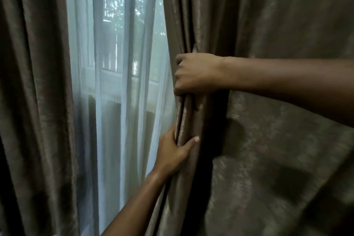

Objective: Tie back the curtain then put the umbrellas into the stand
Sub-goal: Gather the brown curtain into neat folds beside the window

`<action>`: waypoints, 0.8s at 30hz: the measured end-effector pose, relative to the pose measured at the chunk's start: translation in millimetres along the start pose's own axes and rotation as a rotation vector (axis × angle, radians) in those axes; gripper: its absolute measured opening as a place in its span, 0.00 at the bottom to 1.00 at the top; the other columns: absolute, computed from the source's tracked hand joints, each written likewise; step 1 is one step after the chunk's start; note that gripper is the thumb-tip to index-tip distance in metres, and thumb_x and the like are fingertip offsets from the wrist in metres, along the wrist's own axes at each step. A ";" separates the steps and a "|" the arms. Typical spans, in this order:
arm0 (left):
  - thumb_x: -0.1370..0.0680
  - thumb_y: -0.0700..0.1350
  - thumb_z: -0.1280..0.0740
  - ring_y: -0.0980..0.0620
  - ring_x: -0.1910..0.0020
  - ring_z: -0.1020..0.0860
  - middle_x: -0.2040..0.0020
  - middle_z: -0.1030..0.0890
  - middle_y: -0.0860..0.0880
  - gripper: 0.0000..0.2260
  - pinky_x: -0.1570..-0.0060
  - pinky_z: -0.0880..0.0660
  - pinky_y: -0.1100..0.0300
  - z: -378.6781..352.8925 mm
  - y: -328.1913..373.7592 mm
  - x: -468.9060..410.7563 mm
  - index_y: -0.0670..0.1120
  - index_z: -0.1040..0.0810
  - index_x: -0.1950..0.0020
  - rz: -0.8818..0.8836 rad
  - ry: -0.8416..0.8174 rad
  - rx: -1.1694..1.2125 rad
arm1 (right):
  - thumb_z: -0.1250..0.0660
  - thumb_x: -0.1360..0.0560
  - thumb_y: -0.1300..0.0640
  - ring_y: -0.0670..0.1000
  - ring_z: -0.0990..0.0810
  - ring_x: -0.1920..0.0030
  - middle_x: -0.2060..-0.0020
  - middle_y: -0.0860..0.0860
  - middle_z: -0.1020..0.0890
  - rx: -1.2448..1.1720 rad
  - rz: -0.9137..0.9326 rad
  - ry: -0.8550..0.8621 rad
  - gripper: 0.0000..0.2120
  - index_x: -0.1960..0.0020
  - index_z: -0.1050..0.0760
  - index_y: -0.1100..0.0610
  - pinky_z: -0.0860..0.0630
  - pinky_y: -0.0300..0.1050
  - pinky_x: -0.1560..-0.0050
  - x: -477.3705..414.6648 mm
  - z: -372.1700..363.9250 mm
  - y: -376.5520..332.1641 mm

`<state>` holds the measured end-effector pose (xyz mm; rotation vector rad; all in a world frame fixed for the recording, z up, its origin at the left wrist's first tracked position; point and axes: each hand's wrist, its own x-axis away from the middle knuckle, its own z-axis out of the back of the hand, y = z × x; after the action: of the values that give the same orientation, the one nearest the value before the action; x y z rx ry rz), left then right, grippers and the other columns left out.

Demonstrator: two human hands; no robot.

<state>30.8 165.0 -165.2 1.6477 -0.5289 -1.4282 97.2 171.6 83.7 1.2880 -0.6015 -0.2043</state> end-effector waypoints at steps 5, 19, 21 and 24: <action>0.20 0.43 0.31 0.58 0.38 0.20 0.34 0.20 0.54 0.27 0.38 0.22 0.52 -44.1 21.3 21.7 0.51 0.34 0.22 -0.067 0.041 -0.101 | 0.32 0.24 0.56 0.56 0.19 0.61 0.62 0.51 0.18 0.048 -0.034 0.159 0.03 0.56 0.22 0.50 0.26 0.53 0.42 42.7 -28.6 -8.1; 0.17 0.39 0.39 0.56 0.24 0.32 0.21 0.35 0.55 0.30 0.27 0.31 0.55 -145.0 85.2 86.6 0.57 0.46 0.19 -0.306 0.223 -0.280 | 0.43 0.20 0.53 0.55 0.19 0.42 0.42 0.48 0.16 -0.085 0.030 0.508 0.20 0.30 0.27 0.43 0.31 0.56 0.32 178.4 -89.8 -28.6; 0.18 0.39 0.39 0.55 0.26 0.30 0.22 0.34 0.56 0.31 0.29 0.29 0.55 -145.9 84.5 89.4 0.58 0.45 0.19 -0.320 0.219 -0.273 | 0.42 0.20 0.56 0.56 0.18 0.43 0.42 0.50 0.17 -0.037 0.065 0.530 0.24 0.25 0.31 0.43 0.29 0.57 0.34 183.3 -96.7 -27.0; 0.21 0.33 0.37 0.54 0.28 0.26 0.24 0.30 0.55 0.35 0.31 0.26 0.54 -141.6 75.0 91.7 0.58 0.44 0.19 -0.332 0.222 -0.272 | 0.43 0.20 0.64 0.59 0.19 0.41 0.39 0.54 0.20 0.109 0.171 0.537 0.32 0.21 0.41 0.42 0.28 0.57 0.35 187.4 -108.5 -18.1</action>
<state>203.8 100.4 -161.5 1.6937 0.0687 -1.4503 313.2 169.9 107.2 1.3180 -0.2594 0.3141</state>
